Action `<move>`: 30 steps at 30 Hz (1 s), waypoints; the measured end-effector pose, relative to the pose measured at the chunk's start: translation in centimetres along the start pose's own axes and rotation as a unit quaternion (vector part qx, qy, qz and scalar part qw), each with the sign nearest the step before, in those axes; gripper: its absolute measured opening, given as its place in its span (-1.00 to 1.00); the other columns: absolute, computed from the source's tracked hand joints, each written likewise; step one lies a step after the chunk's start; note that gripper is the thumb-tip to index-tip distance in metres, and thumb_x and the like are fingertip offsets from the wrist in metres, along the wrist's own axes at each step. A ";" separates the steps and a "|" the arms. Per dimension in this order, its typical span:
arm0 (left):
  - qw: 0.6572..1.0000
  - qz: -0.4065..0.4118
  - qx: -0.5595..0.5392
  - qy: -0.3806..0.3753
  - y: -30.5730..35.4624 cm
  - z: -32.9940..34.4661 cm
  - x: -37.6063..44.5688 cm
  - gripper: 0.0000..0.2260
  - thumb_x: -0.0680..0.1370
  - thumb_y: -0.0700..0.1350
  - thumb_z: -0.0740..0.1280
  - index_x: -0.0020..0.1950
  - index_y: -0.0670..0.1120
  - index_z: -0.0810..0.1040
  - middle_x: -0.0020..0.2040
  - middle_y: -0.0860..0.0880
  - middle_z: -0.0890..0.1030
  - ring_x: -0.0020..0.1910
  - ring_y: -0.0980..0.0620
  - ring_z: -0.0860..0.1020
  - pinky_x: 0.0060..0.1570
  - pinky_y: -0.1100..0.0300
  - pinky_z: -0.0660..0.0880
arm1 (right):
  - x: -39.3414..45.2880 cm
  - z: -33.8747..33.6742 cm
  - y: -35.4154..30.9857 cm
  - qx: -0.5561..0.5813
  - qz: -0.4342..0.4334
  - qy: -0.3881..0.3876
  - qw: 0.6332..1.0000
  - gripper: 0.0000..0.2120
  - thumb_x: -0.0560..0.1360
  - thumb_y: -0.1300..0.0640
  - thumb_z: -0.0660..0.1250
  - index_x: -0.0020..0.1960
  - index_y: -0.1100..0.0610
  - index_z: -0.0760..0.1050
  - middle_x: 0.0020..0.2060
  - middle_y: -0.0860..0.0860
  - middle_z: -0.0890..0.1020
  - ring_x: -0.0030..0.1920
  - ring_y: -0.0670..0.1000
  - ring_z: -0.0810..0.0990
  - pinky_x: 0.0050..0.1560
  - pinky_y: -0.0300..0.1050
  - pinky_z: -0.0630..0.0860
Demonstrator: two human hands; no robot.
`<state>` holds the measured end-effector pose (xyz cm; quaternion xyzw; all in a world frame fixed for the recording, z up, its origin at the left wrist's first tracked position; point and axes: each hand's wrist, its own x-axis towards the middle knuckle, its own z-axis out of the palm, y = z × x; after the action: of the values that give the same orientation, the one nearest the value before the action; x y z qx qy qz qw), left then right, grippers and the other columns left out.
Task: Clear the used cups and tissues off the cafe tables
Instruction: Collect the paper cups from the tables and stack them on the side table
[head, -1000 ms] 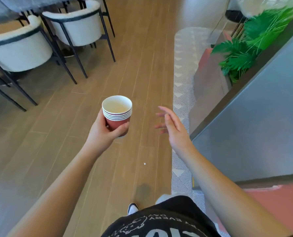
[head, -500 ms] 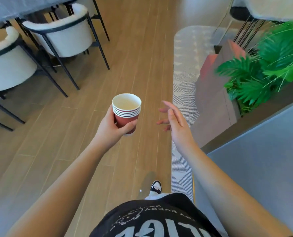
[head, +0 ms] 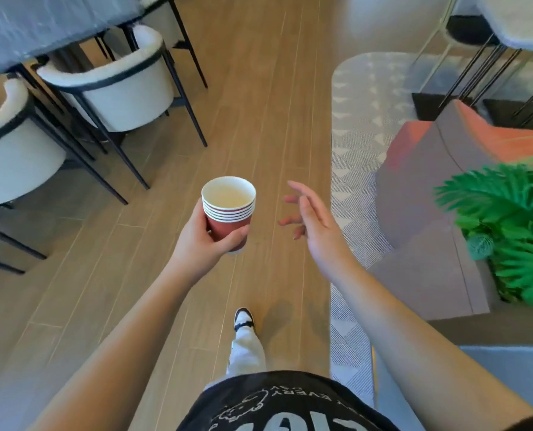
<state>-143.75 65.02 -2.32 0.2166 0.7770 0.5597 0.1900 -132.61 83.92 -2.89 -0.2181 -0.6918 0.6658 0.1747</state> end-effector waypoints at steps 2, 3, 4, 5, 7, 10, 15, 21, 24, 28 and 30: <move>1.000 0.000 0.001 0.003 -0.8 -1.4 3.8 -0.32 0.30 0.26 0.53 0.36 0.29 0.36 0.13 0.49 0.57 0.16 0.43 0.54 -0.03 0.57 0.45 | 3.9 1.0 0.0 0.000 -0.001 -0.001 1.000 -0.73 0.70 -0.08 0.08 0.26 -0.32 0.48 0.15 -0.13 0.60 -0.08 -0.02 0.69 -0.22 -0.22 0.46; 1.000 -0.001 -0.002 0.005 -1.2 -2.1 5.7 -0.30 0.30 0.25 0.53 0.39 0.25 0.36 0.12 0.50 0.57 0.15 0.44 0.54 -0.03 0.58 0.44 | 5.8 1.6 -0.1 -0.001 0.003 0.000 1.000 -0.73 0.71 -0.06 0.07 0.27 -0.30 0.48 0.17 -0.10 0.59 -0.09 -0.01 0.68 -0.21 -0.21 0.46; 1.000 -0.005 -0.004 0.008 -1.4 -2.9 7.4 -0.28 0.32 0.22 0.55 0.41 0.22 0.35 0.11 0.50 0.57 0.15 0.44 0.54 -0.03 0.58 0.45 | 7.7 2.1 -0.4 -0.001 0.007 0.000 1.000 -0.73 0.72 -0.04 0.07 0.27 -0.29 0.47 0.17 -0.08 0.59 -0.09 -0.01 0.68 -0.21 -0.20 0.45; 1.000 -0.010 -0.003 0.007 -1.7 -3.7 9.1 -0.29 0.35 0.18 0.59 0.42 0.21 0.35 0.11 0.51 0.57 0.14 0.45 0.54 -0.04 0.58 0.45 | 9.5 2.7 -0.7 -0.002 0.010 0.001 1.000 -0.73 0.72 -0.03 0.06 0.27 -0.28 0.47 0.18 -0.06 0.59 -0.09 -0.01 0.68 -0.22 -0.22 0.46; 1.000 -0.016 0.006 -0.004 -1.9 -4.9 12.6 -0.35 0.42 0.06 0.61 0.40 0.24 0.35 0.10 0.53 0.55 0.13 0.48 0.53 -0.06 0.60 0.44 | 12.9 3.4 -1.2 -0.003 0.007 0.013 1.000 -0.72 0.72 -0.04 0.06 0.27 -0.29 0.48 0.17 -0.07 0.59 -0.11 -0.04 0.69 -0.23 -0.25 0.47; 1.000 -0.010 0.018 -0.018 -1.9 -6.2 17.8 -0.43 0.45 -0.02 0.59 0.25 0.39 0.35 0.06 0.56 0.55 0.09 0.52 0.52 -0.09 0.63 0.41 | 17.5 4.0 -2.1 -0.006 0.007 0.030 1.000 -0.72 0.72 -0.02 0.07 0.28 -0.27 0.48 0.17 -0.08 0.60 -0.12 -0.07 0.69 -0.21 -0.21 0.47; 1.000 -0.002 0.010 -0.022 -0.8 -6.3 25.4 -0.43 0.33 0.19 0.55 0.23 0.42 0.34 0.07 0.55 0.55 0.09 0.51 0.53 -0.10 0.63 0.40 | 24.4 3.9 -2.6 -0.015 0.011 0.032 0.999 -0.72 0.72 -0.01 0.05 0.31 -0.21 0.47 0.20 -0.05 0.59 -0.11 -0.07 0.68 -0.13 -0.07 0.46; 0.999 -0.002 0.004 -0.037 -0.8 -4.7 34.8 -0.40 0.39 0.08 0.60 0.29 0.35 0.35 0.10 0.50 0.57 0.13 0.45 0.54 -0.05 0.59 0.43 | 33.8 2.5 -2.4 -0.015 0.017 0.033 0.999 -0.72 0.72 -0.01 0.04 0.31 -0.20 0.46 0.20 -0.04 0.59 -0.11 -0.07 0.68 -0.15 -0.10 0.48; 1.000 -0.007 0.012 -0.027 -0.8 -3.7 40.1 -0.41 0.41 0.05 0.60 0.27 0.38 0.35 0.11 0.48 0.58 0.13 0.43 0.55 -0.05 0.57 0.44 | 39.3 0.9 -1.6 -0.004 0.012 0.034 0.999 -0.71 0.72 -0.02 0.04 0.33 -0.19 0.45 0.18 -0.08 0.60 -0.08 -0.05 0.69 -0.15 -0.14 0.50; 0.999 -0.025 0.016 -0.027 -0.2 -1.8 47.0 -0.43 0.47 -0.06 0.59 0.26 0.37 0.37 0.09 0.48 0.58 0.12 0.44 0.55 -0.06 0.56 0.46 | 46.9 -2.0 -1.3 0.006 0.019 0.032 0.999 -0.70 0.73 0.01 0.04 0.38 -0.12 0.43 0.18 -0.07 0.59 -0.10 -0.06 0.68 -0.21 -0.21 0.50; 0.999 -0.028 0.029 -0.027 0.6 -0.9 50.3 -0.43 0.46 -0.04 0.59 0.25 0.39 0.36 0.09 0.49 0.57 0.13 0.45 0.54 -0.06 0.58 0.45 | 50.8 -3.6 -1.4 0.010 0.017 0.032 0.999 -0.70 0.73 0.03 0.04 0.37 -0.11 0.44 0.18 -0.05 0.59 -0.12 -0.07 0.68 -0.21 -0.17 0.48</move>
<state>-186.11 92.13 -4.18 0.2152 0.7931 0.5253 0.2207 -173.71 114.07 -3.75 -0.2492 -0.6752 0.6684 0.1880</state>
